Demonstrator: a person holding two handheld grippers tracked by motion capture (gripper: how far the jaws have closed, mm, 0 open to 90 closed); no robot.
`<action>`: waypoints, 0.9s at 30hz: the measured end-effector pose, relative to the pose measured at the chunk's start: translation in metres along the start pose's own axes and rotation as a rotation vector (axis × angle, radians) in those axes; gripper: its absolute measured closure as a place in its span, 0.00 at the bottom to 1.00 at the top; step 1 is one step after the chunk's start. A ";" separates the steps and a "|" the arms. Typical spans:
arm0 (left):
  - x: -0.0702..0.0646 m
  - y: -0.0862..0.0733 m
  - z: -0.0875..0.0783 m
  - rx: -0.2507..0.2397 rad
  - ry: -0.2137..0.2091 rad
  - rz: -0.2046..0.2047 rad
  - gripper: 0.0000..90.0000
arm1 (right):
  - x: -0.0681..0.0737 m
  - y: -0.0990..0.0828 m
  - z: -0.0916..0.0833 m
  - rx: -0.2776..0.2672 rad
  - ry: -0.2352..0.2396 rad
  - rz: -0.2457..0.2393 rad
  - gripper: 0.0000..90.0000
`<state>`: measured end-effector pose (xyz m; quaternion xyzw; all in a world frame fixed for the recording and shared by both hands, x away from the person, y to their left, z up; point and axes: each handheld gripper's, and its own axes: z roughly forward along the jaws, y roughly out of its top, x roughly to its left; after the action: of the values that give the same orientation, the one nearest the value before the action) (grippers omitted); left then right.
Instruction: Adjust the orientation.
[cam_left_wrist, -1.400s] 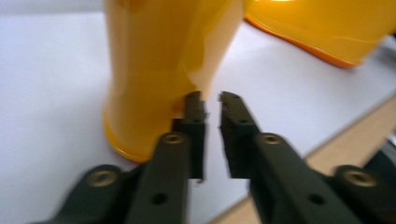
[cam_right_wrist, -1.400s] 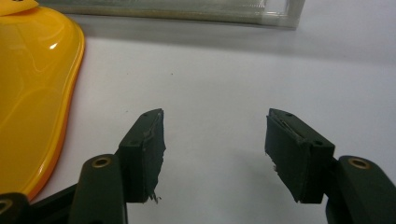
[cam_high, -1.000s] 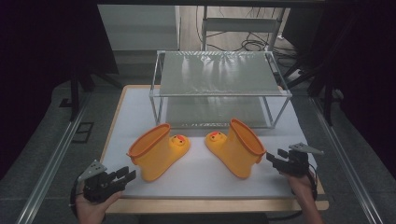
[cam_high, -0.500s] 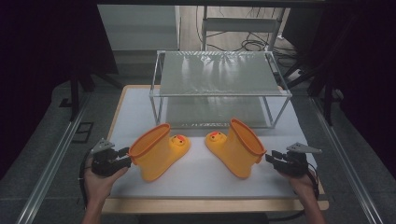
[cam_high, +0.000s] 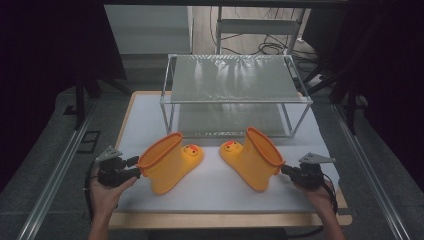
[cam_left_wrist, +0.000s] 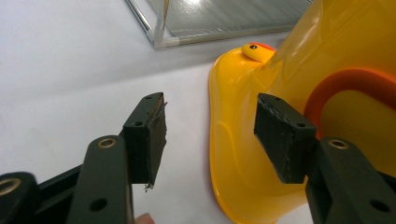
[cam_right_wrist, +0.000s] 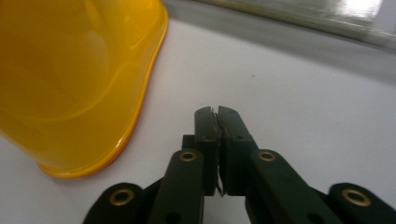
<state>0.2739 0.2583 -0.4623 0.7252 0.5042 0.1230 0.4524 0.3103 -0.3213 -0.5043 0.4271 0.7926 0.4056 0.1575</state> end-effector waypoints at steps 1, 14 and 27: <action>0.000 0.000 0.000 -0.001 0.003 0.001 0.48 | 0.003 0.001 0.005 0.010 0.019 -0.022 0.99; 0.000 0.000 -0.001 -0.003 0.002 -0.010 0.47 | 0.030 0.006 0.020 0.056 0.155 -0.192 1.00; 0.001 0.000 -0.004 -0.012 -0.008 -0.031 0.48 | 0.073 0.011 0.030 0.085 0.294 -0.338 1.00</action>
<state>0.2721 0.2612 -0.4602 0.7149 0.5130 0.1163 0.4606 0.2916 -0.2439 -0.5073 0.2308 0.8838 0.3973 0.0879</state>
